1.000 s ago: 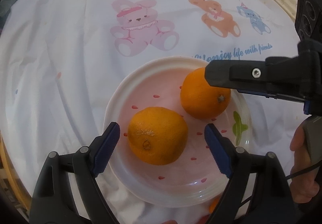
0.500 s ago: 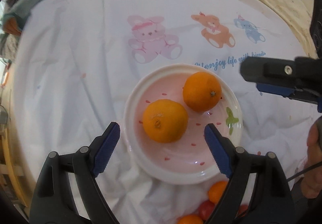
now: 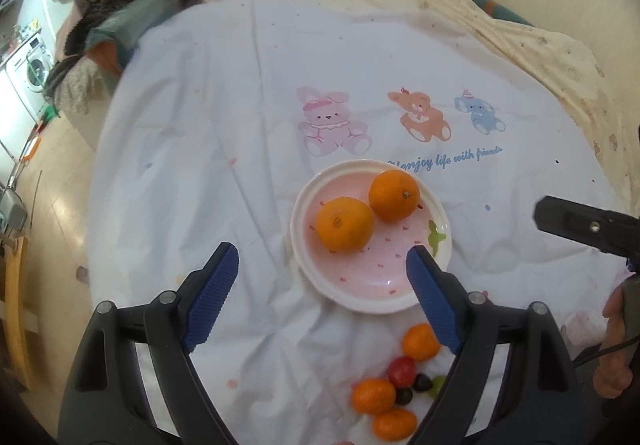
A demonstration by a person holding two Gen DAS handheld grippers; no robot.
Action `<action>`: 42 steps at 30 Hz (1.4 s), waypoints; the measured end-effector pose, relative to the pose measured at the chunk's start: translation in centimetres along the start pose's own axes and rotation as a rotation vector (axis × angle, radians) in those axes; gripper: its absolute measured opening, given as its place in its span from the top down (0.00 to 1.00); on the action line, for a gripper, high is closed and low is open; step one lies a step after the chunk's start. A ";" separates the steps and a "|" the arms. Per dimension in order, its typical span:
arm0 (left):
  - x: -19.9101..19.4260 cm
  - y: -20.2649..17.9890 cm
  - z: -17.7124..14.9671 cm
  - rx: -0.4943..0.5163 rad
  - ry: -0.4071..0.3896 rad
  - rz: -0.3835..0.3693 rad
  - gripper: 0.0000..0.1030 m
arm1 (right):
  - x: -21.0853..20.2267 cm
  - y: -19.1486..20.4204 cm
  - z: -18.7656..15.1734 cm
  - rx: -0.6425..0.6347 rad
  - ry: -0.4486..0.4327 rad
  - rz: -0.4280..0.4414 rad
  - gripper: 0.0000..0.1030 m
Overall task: Organize fruits
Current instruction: 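Withdraw both open tools from the plate back toward the fruit cluster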
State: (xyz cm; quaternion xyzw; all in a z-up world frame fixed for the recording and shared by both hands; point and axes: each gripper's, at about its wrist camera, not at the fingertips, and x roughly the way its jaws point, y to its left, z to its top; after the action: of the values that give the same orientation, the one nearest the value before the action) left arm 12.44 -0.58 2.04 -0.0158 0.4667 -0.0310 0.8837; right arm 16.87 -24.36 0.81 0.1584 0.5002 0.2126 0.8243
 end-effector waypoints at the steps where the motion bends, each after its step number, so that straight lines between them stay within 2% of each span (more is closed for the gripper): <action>1: -0.7 0.2 -0.6 -0.002 -0.009 -0.003 0.19 | -0.5 0.2 -0.4 -0.008 -0.009 0.000 0.09; 7: -3.2 0.7 -3.3 -0.021 -0.002 -0.015 0.19 | -3.2 1.4 -3.9 -0.023 -0.041 0.013 0.09; 14: -4.4 0.5 -6.2 -0.027 0.013 -0.004 0.19 | -3.5 1.7 -7.3 -0.040 -0.022 0.025 0.09; 21: -3.5 0.2 -7.8 -0.017 0.031 -0.004 0.19 | -2.8 -0.2 -9.6 -0.008 -0.008 0.035 0.09; 28: -2.6 0.7 -9.1 -0.023 0.056 0.016 0.19 | -2.7 -2.6 -10.9 0.021 0.025 -0.024 0.09; 37: -0.1 1.5 -9.8 -0.065 0.141 0.033 0.19 | -1.3 -5.7 -12.1 0.087 0.113 -0.180 0.09; 39: 0.1 1.6 -9.7 -0.068 0.148 0.039 0.19 | 0.1 -5.4 -12.1 0.055 0.162 -0.203 0.09; 41: 0.3 1.8 -9.6 -0.077 0.157 0.044 0.19 | 1.9 -4.5 -12.4 -0.010 0.241 -0.215 0.09; 42: 0.4 1.9 -9.5 -0.084 0.164 0.041 0.19 | 3.3 -3.8 -13.0 -0.060 0.308 -0.221 0.09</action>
State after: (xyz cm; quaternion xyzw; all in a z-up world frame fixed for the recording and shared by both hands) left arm 4.88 1.31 -3.81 -0.0406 0.5384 0.0053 0.8417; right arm 7.34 -25.32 -9.31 0.0435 0.6281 0.1574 0.7608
